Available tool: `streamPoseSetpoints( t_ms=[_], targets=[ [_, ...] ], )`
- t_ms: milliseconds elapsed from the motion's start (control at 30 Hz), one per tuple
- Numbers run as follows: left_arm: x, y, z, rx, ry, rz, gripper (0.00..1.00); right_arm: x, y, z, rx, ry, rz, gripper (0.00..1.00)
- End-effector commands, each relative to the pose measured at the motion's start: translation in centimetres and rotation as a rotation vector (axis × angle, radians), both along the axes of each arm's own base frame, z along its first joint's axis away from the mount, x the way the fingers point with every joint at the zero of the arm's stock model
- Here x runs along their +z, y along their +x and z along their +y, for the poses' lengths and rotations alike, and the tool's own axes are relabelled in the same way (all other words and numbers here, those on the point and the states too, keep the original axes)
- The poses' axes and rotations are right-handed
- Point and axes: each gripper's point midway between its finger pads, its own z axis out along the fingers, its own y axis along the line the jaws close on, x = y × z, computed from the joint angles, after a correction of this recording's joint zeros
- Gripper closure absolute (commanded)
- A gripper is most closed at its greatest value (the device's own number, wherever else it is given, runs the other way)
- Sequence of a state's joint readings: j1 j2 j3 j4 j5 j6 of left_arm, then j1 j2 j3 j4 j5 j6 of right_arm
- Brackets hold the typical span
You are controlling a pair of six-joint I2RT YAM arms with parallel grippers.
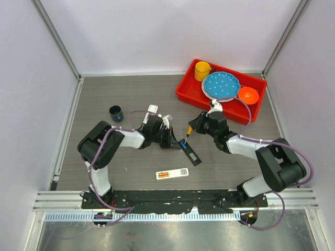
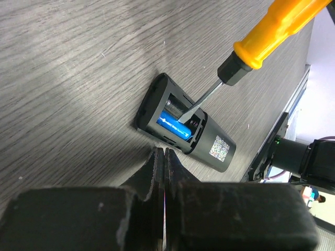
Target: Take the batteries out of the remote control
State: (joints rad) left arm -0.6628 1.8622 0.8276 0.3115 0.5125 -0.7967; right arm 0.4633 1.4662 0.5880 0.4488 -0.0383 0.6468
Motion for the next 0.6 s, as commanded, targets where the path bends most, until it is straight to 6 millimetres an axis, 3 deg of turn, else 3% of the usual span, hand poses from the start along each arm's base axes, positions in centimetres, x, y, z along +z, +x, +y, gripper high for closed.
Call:
streamPoseSetpoints(
  t_ms=[0, 567],
  targets=[
    [-0.5, 0.5, -0.2, 0.009, 0.006, -0.004, 1.0, 0.7, 0.1, 0.3, 0.001, 0.022, -0.044, 0.99],
    [-2.0, -0.3, -0.2, 0.008, 0.023, 0.035, 1.0, 0.0, -1.6, 2.3, 0.05, 0.184, 0.012, 0.99]
  ],
)
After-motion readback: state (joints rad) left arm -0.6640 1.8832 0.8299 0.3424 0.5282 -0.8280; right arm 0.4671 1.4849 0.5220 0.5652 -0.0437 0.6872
